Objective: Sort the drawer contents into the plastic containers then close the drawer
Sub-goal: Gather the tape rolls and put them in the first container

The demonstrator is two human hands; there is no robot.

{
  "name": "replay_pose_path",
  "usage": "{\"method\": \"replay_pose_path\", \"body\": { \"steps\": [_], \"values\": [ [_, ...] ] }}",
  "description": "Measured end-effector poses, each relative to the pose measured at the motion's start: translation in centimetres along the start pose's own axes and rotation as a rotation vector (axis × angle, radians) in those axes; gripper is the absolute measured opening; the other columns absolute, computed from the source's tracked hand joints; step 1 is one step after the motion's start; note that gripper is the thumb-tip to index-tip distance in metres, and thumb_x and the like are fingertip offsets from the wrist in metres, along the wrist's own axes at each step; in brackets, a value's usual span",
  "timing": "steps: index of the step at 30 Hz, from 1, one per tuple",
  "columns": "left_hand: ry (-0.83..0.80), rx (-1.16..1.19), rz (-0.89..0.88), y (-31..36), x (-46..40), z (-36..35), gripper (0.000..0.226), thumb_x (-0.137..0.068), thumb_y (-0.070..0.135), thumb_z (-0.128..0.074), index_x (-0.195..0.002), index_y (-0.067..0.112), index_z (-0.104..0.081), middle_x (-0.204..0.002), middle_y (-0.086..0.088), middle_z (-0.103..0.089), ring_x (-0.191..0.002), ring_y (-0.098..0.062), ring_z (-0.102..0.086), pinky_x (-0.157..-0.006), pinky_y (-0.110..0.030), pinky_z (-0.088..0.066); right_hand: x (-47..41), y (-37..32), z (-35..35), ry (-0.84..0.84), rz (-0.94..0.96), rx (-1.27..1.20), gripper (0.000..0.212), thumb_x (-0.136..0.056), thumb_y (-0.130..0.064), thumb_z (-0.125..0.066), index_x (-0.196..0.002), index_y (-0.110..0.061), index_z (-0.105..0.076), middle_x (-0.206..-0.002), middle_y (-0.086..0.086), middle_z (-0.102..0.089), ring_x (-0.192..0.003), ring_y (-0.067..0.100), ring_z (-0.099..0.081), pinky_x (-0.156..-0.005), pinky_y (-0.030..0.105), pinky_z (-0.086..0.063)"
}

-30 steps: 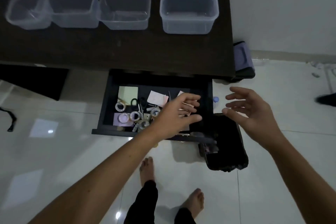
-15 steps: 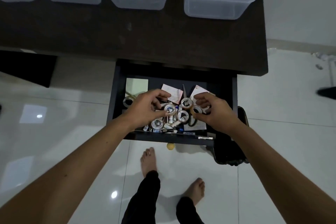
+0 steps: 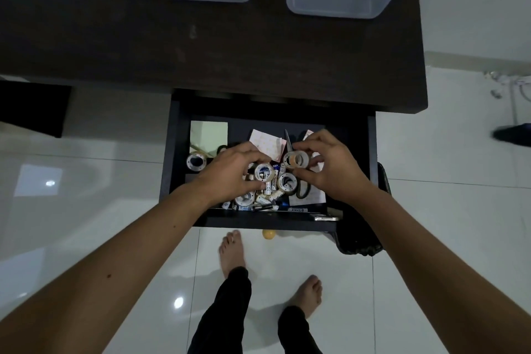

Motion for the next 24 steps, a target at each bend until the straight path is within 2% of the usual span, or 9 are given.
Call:
{"method": "replay_pose_path", "body": {
  "steps": [2,5,8,10,14,19,21,24],
  "values": [
    [0.006,0.022,-0.003,-0.1,0.0,0.1,0.055,-0.078,0.035,-0.09,-0.129,0.031,-0.069,-0.113,0.015,-0.053,-0.078,0.002,-0.049,-0.083,-0.024,-0.042,-0.6,-0.3,-0.5,-0.014,0.029,0.03,0.048,-0.082,-0.018,-0.087,-0.127,-0.017,-0.072,-0.119,0.0,-0.056,-0.1,0.014,-0.064,-0.09,0.019,-0.054],
    [0.065,0.104,0.012,-0.4,0.2,0.7,0.05,-0.074,0.034,-0.094,-0.119,0.03,-0.072,-0.104,0.011,-0.058,-0.077,-0.005,-0.056,-0.073,-0.019,-0.043,-1.0,-0.8,-1.2,-0.068,0.069,0.076,0.048,-0.082,-0.013,-0.084,-0.128,-0.016,-0.071,-0.121,0.0,-0.058,-0.103,0.01,-0.059,-0.087,0.014,-0.048],
    [0.117,0.193,0.03,-0.6,0.6,1.5,0.047,-0.075,0.026,-0.094,-0.116,0.024,-0.072,-0.092,0.005,-0.064,-0.069,0.001,-0.059,-0.064,-0.01,-0.041,-1.3,-1.4,-1.4,-0.085,0.105,0.108,0.045,-0.082,-0.012,-0.082,-0.125,-0.016,-0.07,-0.118,-0.004,-0.063,-0.102,0.007,-0.058,-0.089,0.028,-0.052],
    [0.124,0.236,0.047,-0.7,0.8,1.7,0.047,-0.077,0.021,-0.093,-0.118,0.022,-0.071,-0.084,0.005,-0.066,-0.061,0.003,-0.058,-0.059,-0.009,-0.043,-1.5,-1.3,-1.2,-0.091,0.091,0.112,0.042,-0.082,-0.014,-0.082,-0.122,-0.018,-0.07,-0.113,-0.01,-0.062,-0.1,0.007,-0.059,-0.089,0.03,-0.054],
    [0.137,0.274,0.052,-1.0,1.0,1.7,0.05,-0.081,0.025,-0.09,-0.126,0.026,-0.07,-0.088,0.009,-0.065,-0.063,-0.005,-0.058,-0.061,-0.018,-0.051,-1.5,-0.9,-1.3,-0.102,0.074,0.072,0.041,-0.08,-0.013,-0.084,-0.117,-0.021,-0.07,-0.108,-0.011,-0.059,-0.098,0.011,-0.065,-0.087,0.033,-0.059],
    [0.109,0.22,-0.007,0.4,0.7,1.4,0.049,-0.081,0.037,-0.088,-0.126,0.029,-0.071,-0.097,0.025,-0.06,-0.078,0.008,-0.058,-0.069,-0.01,-0.042,-1.7,-0.1,-1.4,-0.101,0.052,0.091,0.049,-0.08,-0.019,-0.086,-0.126,-0.022,-0.07,-0.113,-0.001,-0.061,-0.097,0.017,-0.066,-0.086,0.04,-0.059],
    [0.095,0.189,-0.046,1.1,0.4,1.1,0.046,-0.08,0.042,-0.088,-0.122,0.031,-0.072,-0.101,0.023,-0.063,-0.087,0.005,-0.061,-0.072,-0.01,-0.04,-1.7,-0.2,-1.5,-0.098,0.072,0.098,0.048,-0.079,-0.019,-0.085,-0.124,-0.022,-0.071,-0.112,-0.001,-0.062,-0.097,0.017,-0.066,-0.086,0.041,-0.059],
    [0.103,0.181,-0.064,1.2,0.3,0.8,0.045,-0.078,0.044,-0.089,-0.118,0.031,-0.073,-0.104,0.016,-0.065,-0.091,-0.005,-0.063,-0.073,-0.018,-0.046,-1.8,-0.6,-1.4,-0.09,0.089,0.12,0.047,-0.078,-0.018,-0.084,-0.122,-0.023,-0.07,-0.109,-0.009,-0.06,-0.096,0.01,-0.063,-0.086,0.036,-0.057]
  ]
}}
Point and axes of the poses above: each hand's wrist, its own x-axis away from the middle knuckle, its own z-axis out of the back of the hand, y = z × x, the point moved 9 cm from there along -x, towards the middle knuckle
